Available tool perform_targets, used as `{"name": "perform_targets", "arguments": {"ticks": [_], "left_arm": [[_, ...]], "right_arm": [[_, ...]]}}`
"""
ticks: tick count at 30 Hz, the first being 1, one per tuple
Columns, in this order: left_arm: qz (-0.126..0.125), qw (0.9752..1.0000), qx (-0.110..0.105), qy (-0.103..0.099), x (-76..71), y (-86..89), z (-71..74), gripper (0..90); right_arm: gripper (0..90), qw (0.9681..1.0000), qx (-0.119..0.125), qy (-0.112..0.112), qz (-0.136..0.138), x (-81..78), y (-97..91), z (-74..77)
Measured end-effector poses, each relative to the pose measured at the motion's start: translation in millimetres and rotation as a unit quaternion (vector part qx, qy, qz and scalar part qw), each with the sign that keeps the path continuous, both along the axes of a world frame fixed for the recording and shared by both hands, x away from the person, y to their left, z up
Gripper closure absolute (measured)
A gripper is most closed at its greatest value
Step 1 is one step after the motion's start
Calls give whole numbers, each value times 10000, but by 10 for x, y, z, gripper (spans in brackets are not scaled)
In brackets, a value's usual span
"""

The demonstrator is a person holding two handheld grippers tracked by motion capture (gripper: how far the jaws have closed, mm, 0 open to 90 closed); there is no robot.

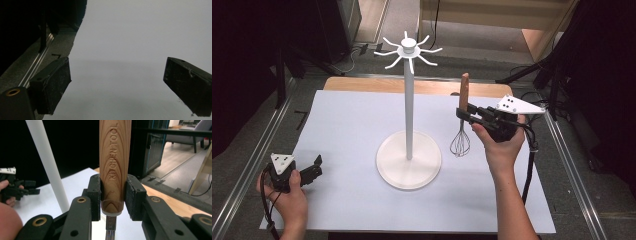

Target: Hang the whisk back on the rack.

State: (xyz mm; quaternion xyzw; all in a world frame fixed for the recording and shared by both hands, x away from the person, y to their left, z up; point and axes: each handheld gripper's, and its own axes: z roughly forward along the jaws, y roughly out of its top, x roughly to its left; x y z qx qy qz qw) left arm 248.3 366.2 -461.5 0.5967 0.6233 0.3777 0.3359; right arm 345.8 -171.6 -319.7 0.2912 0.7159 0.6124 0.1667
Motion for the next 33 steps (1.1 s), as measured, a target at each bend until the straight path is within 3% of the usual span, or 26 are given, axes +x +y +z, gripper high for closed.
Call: {"name": "perform_targets", "arguments": {"ticks": [19,33], "left_arm": [[-5,10000,15,-14,-1,-5,-1,79],[-9,10000,11,-2,-1,-3,0,79]], "right_arm": [[704,9987,356,-342,105,-117,81,194],[704,9974,486,-496,189,-194,196,326]]}}
